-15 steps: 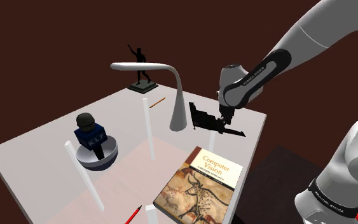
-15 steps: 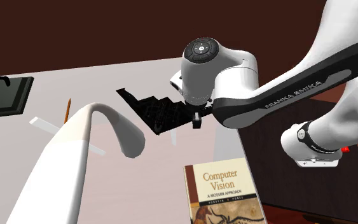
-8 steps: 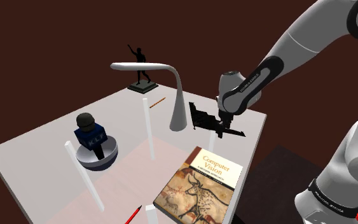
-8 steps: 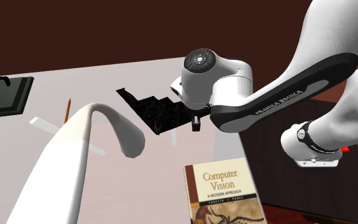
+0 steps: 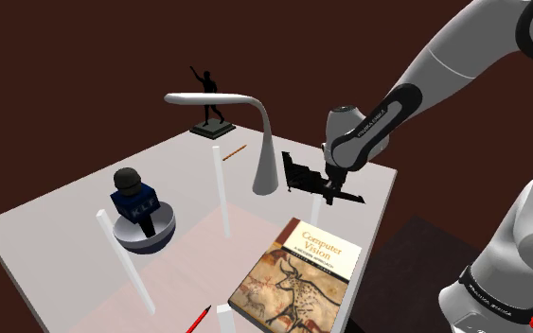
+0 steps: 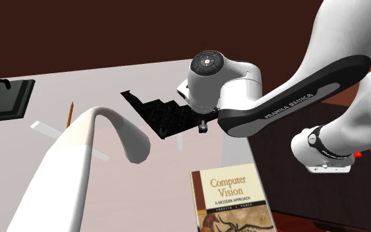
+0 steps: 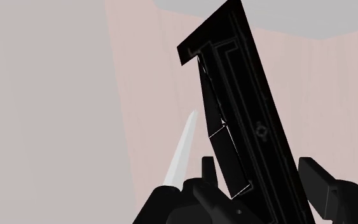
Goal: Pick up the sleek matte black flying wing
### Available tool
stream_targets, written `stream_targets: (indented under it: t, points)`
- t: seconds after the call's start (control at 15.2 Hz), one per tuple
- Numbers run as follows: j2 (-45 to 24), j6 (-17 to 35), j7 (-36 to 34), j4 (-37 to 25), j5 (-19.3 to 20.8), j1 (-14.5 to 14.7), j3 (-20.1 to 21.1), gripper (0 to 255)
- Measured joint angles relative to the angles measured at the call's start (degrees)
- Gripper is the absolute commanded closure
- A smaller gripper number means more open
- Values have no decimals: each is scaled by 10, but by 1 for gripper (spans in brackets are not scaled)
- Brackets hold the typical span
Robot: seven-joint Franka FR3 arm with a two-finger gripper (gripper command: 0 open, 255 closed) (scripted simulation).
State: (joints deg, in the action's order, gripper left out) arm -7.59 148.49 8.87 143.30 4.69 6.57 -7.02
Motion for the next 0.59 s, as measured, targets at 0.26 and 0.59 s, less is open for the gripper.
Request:
stream_targets:
  t: [0.26, 0.59]
  points:
    - [8, -10, -1, -1, 1, 1, 0, 255]
    - [41, -48, 1, -6, 3, 0, -1, 255]
